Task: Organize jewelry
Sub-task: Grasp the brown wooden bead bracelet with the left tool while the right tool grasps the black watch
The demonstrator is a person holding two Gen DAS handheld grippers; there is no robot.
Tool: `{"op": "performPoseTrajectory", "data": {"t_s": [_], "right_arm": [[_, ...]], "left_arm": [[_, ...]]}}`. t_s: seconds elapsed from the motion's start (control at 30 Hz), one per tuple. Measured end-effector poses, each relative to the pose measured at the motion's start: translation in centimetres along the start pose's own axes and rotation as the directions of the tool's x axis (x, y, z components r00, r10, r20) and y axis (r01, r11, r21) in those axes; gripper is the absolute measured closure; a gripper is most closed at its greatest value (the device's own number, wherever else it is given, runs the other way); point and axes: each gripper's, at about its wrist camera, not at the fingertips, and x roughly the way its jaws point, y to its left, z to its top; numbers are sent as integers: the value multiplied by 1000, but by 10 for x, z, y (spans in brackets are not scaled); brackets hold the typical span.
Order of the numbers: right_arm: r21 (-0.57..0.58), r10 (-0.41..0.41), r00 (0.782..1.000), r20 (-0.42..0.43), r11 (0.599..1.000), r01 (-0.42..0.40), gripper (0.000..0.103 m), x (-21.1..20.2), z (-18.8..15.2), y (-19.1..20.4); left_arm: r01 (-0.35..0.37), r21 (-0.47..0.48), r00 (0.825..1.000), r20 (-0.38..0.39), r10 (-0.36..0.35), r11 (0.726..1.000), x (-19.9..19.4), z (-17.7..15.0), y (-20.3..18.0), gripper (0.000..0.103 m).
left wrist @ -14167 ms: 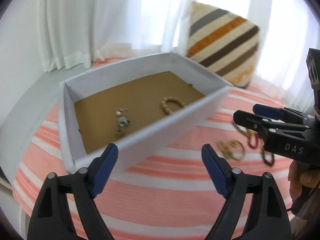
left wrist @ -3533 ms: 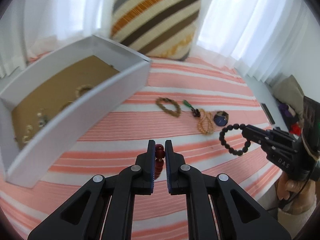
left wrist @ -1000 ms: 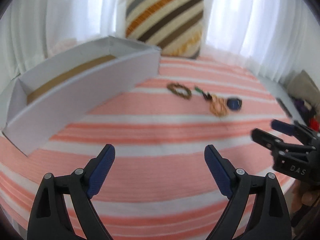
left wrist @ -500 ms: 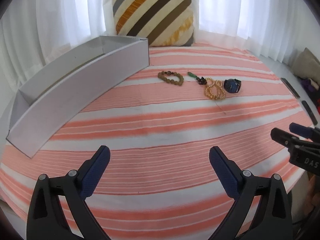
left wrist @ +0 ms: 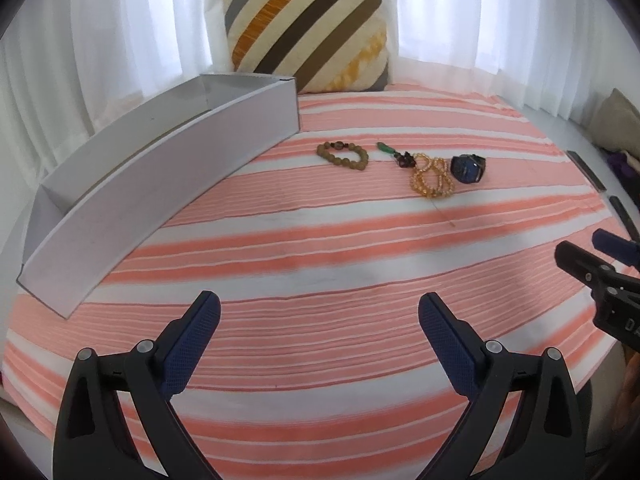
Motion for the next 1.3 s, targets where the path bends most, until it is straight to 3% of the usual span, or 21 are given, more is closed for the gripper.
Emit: {"op": "performPoseTrajectory", "data": {"t_s": [0.2, 0.47, 0.73, 1.0, 1.13, 1.3], "right_arm": [[-26, 34, 999, -23, 999, -34, 24, 6, 1, 2], [-28, 43, 998, -49, 999, -45, 24, 18, 8, 0], [-51, 57, 997, -55, 997, -60, 24, 37, 31, -8], [-65, 64, 995, -77, 996, -69, 24, 78, 67, -35], [-82, 91, 991, -95, 992, -99, 24, 105, 87, -42], [-183, 104, 986, -130, 975, -127, 24, 144, 108, -34]], "left_arm": [[2, 2, 1000, 19, -2, 1000, 2, -3, 1, 4], [40, -16, 993, -111, -42, 999, 28, 4, 10, 4], [93, 3, 991, -93, -92, 996, 43, 50, 13, 4], [94, -43, 990, -102, -98, 995, 108, 123, 14, 4], [67, -84, 989, -129, -77, 994, 153, 145, 14, 4], [12, -77, 987, -158, -24, 997, 195, 159, 6, 5]]}}
